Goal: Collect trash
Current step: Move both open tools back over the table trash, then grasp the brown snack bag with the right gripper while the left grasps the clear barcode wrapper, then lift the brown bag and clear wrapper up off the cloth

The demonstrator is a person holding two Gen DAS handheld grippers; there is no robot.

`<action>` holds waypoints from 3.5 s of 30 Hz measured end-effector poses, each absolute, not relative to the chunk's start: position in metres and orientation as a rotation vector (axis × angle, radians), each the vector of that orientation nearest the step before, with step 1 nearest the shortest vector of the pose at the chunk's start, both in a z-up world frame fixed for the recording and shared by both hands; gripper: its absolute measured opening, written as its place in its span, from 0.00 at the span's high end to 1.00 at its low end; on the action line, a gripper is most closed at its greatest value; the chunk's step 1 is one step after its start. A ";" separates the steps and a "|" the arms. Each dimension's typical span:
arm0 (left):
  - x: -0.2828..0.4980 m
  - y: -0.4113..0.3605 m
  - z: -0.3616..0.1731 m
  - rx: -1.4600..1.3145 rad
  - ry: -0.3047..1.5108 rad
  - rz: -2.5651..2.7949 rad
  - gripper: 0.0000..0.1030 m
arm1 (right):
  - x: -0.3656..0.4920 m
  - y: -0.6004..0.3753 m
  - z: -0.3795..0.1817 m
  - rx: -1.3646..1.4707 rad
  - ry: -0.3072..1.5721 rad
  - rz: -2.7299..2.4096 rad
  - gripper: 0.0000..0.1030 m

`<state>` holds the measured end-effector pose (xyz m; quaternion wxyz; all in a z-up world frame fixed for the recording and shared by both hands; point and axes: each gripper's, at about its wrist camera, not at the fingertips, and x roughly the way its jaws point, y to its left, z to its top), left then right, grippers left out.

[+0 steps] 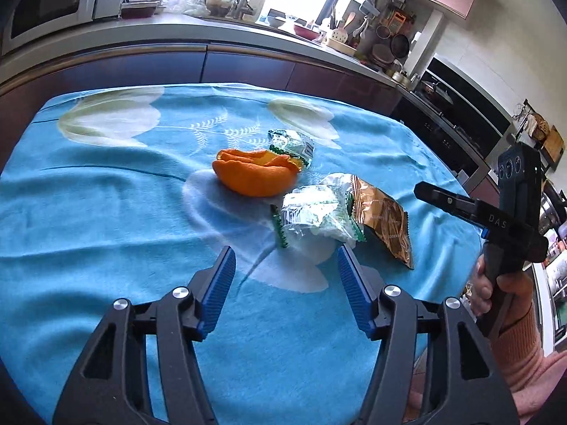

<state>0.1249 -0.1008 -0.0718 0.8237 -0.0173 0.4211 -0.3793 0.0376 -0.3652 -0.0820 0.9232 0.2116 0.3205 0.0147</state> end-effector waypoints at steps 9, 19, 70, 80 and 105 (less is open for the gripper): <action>0.146 -0.133 -0.082 -0.048 0.970 -0.798 0.41 | 0.035 -0.376 -0.113 0.515 0.711 0.059 0.46; 0.153 -0.145 -0.093 -0.047 1.020 -0.797 0.54 | 0.042 -0.378 -0.119 0.575 0.710 0.134 0.40; 0.102 -0.064 -0.041 -0.044 0.828 -0.704 0.76 | 0.032 -0.325 -0.079 0.483 0.636 0.318 0.89; 0.102 -0.019 -0.035 -0.067 0.811 -0.611 0.77 | 0.054 -0.288 -0.080 0.486 0.654 0.404 0.89; 0.092 0.091 -0.025 -0.109 0.763 -0.392 0.77 | 0.104 -0.184 -0.078 0.467 0.721 0.610 0.89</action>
